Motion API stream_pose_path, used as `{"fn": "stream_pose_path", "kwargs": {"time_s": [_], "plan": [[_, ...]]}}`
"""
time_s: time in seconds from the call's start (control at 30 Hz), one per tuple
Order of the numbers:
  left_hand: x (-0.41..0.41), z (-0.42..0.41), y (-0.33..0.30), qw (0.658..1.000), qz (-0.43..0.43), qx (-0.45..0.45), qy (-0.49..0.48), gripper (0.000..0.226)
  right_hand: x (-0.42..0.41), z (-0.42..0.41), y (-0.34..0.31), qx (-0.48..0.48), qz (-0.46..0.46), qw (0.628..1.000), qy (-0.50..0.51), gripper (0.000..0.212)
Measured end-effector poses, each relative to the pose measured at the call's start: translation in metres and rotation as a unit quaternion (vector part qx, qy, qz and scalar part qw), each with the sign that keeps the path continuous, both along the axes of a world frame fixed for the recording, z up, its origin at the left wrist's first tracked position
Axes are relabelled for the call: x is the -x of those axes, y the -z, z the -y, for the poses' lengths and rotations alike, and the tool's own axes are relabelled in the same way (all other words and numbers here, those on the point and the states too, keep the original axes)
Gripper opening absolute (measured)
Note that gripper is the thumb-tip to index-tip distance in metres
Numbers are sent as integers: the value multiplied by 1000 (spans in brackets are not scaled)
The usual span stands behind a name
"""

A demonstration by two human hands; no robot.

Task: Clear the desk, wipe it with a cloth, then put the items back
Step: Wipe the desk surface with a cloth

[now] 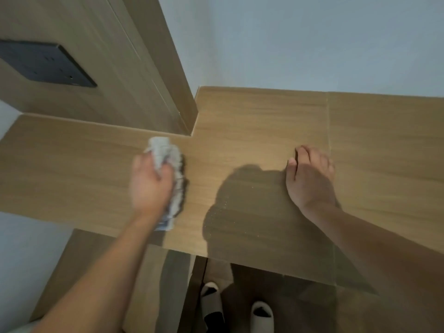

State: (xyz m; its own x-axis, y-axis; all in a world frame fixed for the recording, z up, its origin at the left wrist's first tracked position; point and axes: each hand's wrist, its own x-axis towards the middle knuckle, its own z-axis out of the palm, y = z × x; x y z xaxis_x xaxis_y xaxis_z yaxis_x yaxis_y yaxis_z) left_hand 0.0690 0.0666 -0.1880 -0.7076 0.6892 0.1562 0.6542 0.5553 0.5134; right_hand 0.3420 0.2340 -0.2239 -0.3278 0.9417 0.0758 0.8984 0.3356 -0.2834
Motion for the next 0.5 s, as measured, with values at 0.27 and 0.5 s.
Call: {"fn": "stream_pose_path", "kwargs": {"time_s": [0.27, 0.5], "plan": [[-28, 55, 26, 989, -49, 98, -99, 31, -2, 0, 6, -17, 10, 1000, -12, 44], [-204, 19, 25, 989, -3, 105, 103, 47, -1, -4, 8, -1, -22, 1000, 3, 48]]}}
